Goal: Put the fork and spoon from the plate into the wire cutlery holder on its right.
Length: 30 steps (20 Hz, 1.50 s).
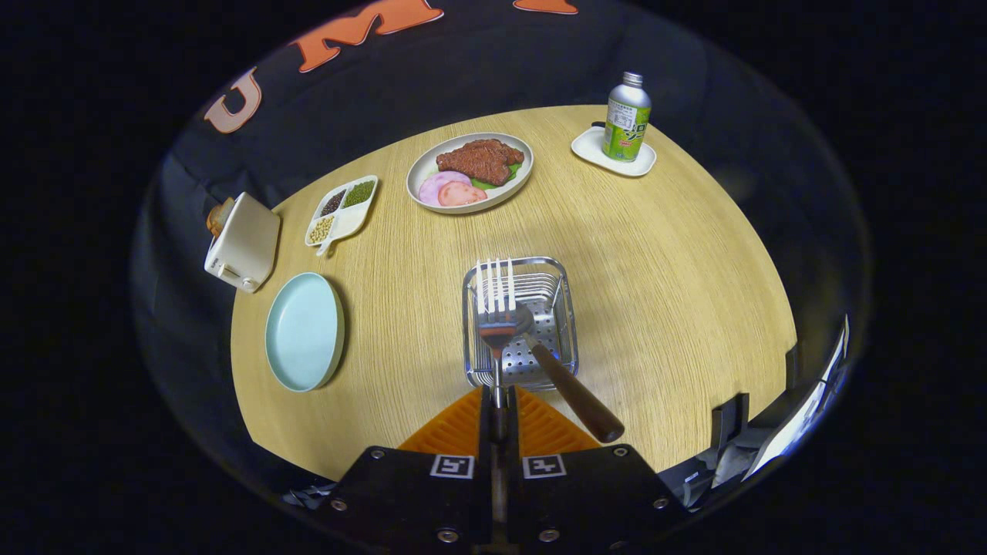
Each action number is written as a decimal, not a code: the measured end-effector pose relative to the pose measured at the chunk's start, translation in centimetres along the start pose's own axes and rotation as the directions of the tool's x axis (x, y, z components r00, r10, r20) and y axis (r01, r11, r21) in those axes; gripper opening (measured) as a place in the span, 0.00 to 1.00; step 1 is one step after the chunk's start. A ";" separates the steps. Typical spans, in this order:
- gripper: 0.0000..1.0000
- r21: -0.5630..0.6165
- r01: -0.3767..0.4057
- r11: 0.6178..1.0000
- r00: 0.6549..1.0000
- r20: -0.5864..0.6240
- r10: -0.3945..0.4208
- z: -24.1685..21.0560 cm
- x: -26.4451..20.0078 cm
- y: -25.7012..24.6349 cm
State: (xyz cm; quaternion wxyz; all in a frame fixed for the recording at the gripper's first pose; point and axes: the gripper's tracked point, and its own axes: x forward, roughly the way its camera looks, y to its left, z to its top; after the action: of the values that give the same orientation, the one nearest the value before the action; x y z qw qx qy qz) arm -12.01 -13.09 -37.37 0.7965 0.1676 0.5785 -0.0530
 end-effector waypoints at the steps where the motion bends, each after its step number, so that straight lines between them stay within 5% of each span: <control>1: 0.11 0.009 -0.012 1.000 1.000 0.015 0.012 0.5 -0.3 0.1; 5: 0.19 0.009 -0.032 0.999 0.991 0.127 0.031 3.4 -2.1 0.1; 9: 0.22 -0.037 -0.100 0.994 0.938 0.329 0.107 8.0 -6.1 2.1; 12: 0.27 -0.087 -0.093 0.992 0.843 0.523 0.125 12.6 -10.4 3.5; 17: 0.48 -0.166 -0.045 0.985 0.624 0.766 0.158 18.1 -18.5 6.0; 23: 0.49 -0.209 -0.006 0.978 0.424 0.885 0.192 21.4 -26.0 8.8; 30: 0.69 -0.251 0.042 0.967 0.347 0.911 0.221 22.7 -29.4 10.7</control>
State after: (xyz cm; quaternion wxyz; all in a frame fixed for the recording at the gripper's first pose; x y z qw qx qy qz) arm 1.89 -13.77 -1.29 0.9985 0.0455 0.0140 -0.0274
